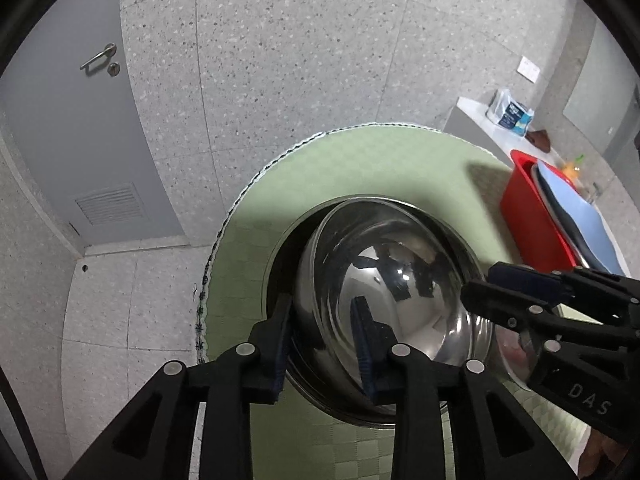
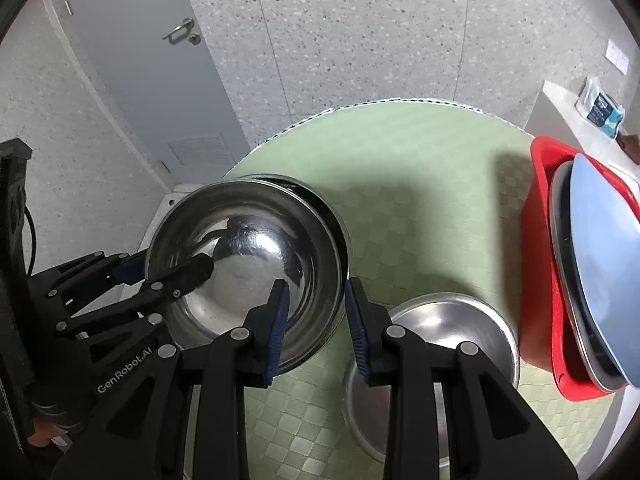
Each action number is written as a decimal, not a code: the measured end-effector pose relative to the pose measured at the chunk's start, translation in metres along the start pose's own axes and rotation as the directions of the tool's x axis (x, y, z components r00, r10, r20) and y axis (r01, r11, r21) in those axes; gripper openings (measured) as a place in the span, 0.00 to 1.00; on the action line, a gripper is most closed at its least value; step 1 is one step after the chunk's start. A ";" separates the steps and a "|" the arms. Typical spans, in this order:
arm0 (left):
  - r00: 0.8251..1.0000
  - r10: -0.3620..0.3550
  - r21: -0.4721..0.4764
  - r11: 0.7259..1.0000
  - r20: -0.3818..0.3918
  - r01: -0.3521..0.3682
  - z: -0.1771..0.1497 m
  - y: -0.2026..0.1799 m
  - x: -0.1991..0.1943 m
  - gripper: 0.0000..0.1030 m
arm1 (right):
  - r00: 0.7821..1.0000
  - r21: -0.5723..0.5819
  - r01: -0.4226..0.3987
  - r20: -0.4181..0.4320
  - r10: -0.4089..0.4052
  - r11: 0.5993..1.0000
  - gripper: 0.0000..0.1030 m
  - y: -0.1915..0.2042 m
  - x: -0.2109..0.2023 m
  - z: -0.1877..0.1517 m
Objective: Organize plates and bowls
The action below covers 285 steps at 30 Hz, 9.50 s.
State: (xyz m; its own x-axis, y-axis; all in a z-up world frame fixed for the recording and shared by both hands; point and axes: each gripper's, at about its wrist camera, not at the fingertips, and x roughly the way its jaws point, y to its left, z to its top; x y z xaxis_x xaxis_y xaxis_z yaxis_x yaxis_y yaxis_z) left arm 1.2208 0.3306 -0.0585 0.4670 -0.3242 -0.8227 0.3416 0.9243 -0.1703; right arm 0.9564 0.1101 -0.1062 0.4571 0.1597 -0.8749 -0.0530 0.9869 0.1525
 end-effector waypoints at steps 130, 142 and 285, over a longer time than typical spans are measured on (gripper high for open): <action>1.000 -0.023 -0.087 0.996 -0.004 0.022 0.007 0.001 -0.025 0.38 | 0.985 0.061 -0.171 0.007 0.171 0.983 0.27 -0.005 -0.002 -0.013; 0.999 -0.051 -0.136 0.989 0.005 0.051 0.007 0.017 -0.022 0.63 | 0.990 0.089 -0.140 0.047 0.136 0.986 0.40 -0.012 -0.013 -0.015; 0.999 0.028 -0.101 0.995 0.022 -0.025 0.054 -0.325 0.034 0.76 | 0.981 0.206 -0.192 0.071 0.181 0.960 0.76 -0.305 -0.095 -0.015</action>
State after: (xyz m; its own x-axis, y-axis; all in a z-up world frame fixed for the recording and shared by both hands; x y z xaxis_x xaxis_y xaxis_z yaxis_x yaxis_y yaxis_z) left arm 1.1699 0.0085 -0.0017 0.4937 -0.3028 -0.8152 0.2452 0.9479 -0.2035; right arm 0.9158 -0.2053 -0.0764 0.5022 0.3334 -0.7979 0.0443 0.9116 0.4087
